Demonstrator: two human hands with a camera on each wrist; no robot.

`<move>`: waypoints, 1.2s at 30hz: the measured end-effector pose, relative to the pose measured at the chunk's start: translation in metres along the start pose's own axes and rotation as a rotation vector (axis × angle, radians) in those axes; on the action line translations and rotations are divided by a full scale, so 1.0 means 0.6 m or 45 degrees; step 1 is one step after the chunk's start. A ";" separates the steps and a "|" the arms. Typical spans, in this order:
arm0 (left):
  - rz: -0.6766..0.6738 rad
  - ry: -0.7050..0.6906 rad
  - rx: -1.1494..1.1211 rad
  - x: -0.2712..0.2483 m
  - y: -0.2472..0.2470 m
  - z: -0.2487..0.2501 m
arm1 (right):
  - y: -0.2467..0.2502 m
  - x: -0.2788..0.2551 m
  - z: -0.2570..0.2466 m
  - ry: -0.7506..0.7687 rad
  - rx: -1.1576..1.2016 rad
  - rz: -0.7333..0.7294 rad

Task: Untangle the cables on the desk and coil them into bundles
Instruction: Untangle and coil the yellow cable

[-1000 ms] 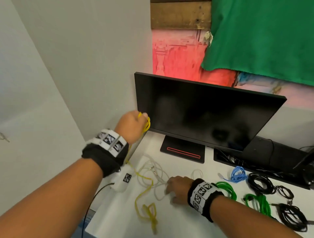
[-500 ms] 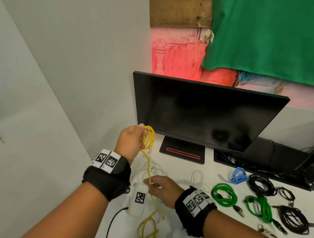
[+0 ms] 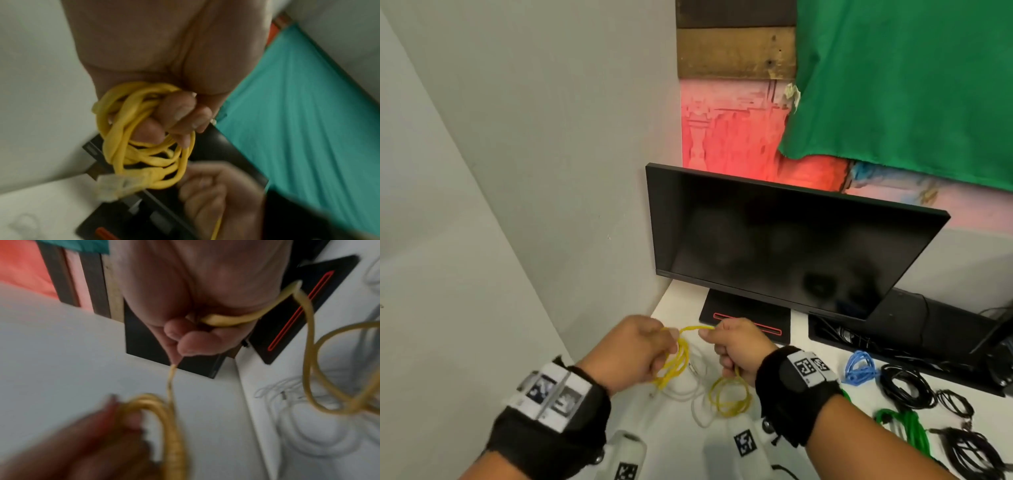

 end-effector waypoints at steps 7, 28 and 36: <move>0.179 -0.034 0.419 0.002 -0.039 -0.018 | -0.076 -0.068 -0.049 0.265 0.043 -0.174; -0.073 0.156 -0.952 -0.015 -0.057 0.015 | -0.010 -0.107 0.073 0.261 -1.286 -0.239; -0.105 0.168 -0.909 -0.023 -0.046 0.019 | 0.016 -0.110 0.076 -0.002 -1.247 -0.455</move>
Point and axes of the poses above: each hand's wrist, its own x-axis towards the middle knuckle, its own y-axis out of the back of the hand, z = x × y, the point moved 6 cm from there along x, towards the middle knuckle
